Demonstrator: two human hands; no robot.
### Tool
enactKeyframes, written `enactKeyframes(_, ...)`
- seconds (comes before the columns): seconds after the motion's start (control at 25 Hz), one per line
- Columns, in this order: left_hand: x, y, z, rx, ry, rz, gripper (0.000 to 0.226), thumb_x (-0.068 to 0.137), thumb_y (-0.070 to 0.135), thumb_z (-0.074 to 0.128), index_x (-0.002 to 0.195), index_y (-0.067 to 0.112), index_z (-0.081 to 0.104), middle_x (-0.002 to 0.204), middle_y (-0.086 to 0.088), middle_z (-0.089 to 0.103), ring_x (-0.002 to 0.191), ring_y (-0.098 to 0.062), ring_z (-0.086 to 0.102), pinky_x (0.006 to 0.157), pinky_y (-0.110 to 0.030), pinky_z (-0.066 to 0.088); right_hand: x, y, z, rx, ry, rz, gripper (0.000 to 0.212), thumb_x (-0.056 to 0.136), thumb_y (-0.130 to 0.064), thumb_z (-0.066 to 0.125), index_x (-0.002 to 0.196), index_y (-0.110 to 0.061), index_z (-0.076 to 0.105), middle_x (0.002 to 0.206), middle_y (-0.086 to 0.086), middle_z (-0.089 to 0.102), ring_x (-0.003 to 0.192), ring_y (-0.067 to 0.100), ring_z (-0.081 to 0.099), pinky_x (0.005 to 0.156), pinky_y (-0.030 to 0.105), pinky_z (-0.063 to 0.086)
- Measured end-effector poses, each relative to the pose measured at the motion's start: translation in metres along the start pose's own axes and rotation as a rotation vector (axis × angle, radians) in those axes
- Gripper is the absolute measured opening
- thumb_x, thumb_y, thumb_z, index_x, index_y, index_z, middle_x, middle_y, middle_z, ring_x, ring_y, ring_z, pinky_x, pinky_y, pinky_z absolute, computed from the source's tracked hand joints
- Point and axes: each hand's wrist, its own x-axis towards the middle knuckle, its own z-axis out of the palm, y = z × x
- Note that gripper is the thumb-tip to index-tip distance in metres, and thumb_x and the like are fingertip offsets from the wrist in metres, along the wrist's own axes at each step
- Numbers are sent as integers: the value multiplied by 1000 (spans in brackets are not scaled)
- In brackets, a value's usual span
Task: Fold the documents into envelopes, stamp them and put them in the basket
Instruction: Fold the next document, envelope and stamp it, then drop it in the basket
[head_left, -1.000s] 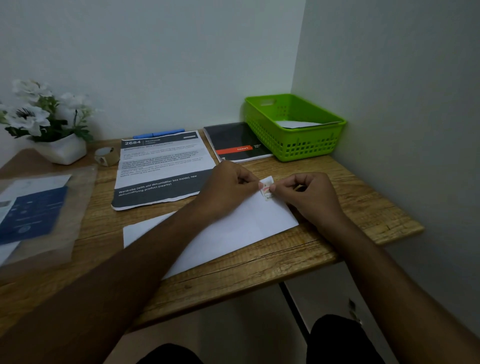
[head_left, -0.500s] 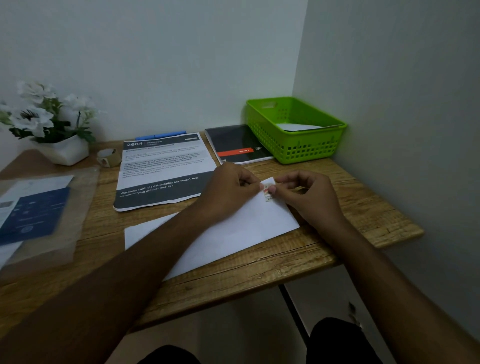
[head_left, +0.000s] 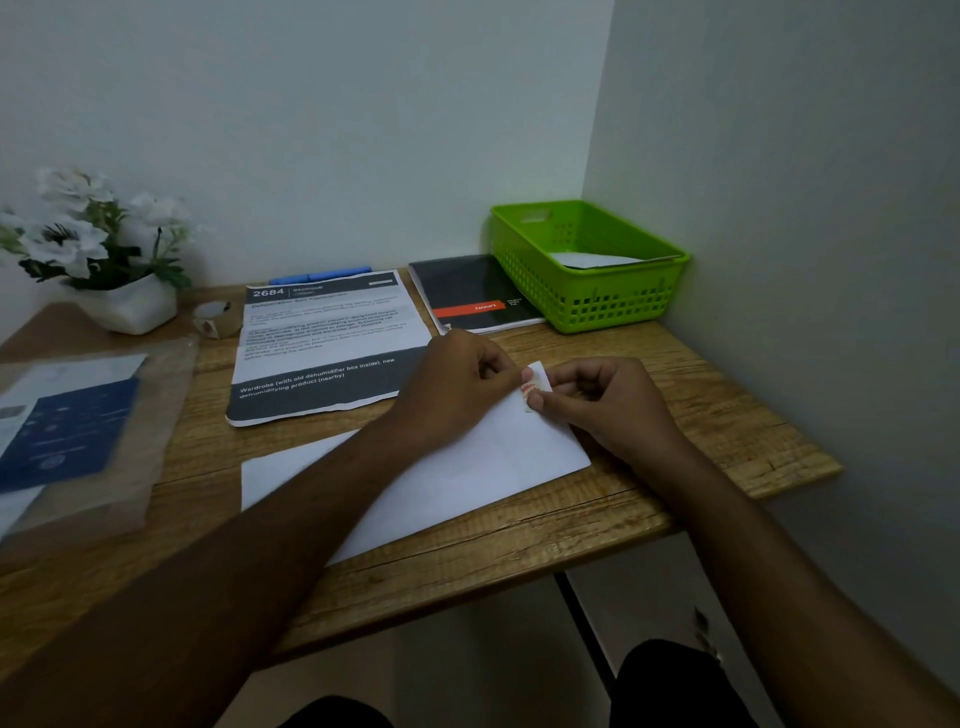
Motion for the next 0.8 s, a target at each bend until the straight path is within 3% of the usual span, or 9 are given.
enactKeyframes(0.16,1,1,-1,32,-14,37,14,85,27,67,72,24,72,65,12,64,58,-2,56,54,-20,41,0,-1,-2,-11,-9,-2,19,74,-7,81,85,-21,75,72,-12,75,67,0,70,54,10,49)
enactKeyframes(0.32,1,0,-4,28,-31,112,16,88,23,62,77,18,73,64,18,60,61,2,55,55,-12,37,1,-1,-4,90,20,62,9,81,-8,74,87,-15,77,80,-3,77,73,6,73,58,13,51)
enactKeyframes(0.48,-3,-1,-10,6,-85,135,17,91,18,59,90,13,74,79,7,68,69,-1,59,63,-17,42,-1,-5,-5,101,38,137,18,90,-26,66,84,-15,78,79,2,77,68,11,72,51,15,50)
enactKeyframes(0.6,-6,2,-15,12,-101,143,16,90,16,59,91,10,75,82,1,72,70,-4,60,66,-23,45,-4,-10,-3,46,12,132,18,85,-29,71,82,-13,79,77,2,77,66,10,72,51,14,48)
enactKeyframes(0.68,-9,9,-22,53,-40,128,15,89,17,61,92,11,74,86,0,72,76,-9,62,71,-29,48,-5,-12,-3,51,-7,135,15,83,-25,74,85,-11,79,80,3,77,73,13,73,56,19,51)
enactKeyframes(0.8,-22,26,-39,94,267,169,10,86,20,64,88,15,72,81,5,69,74,-9,60,67,-28,47,-5,-18,-8,176,35,186,16,83,-27,74,87,-12,79,85,9,77,78,23,73,67,34,55)
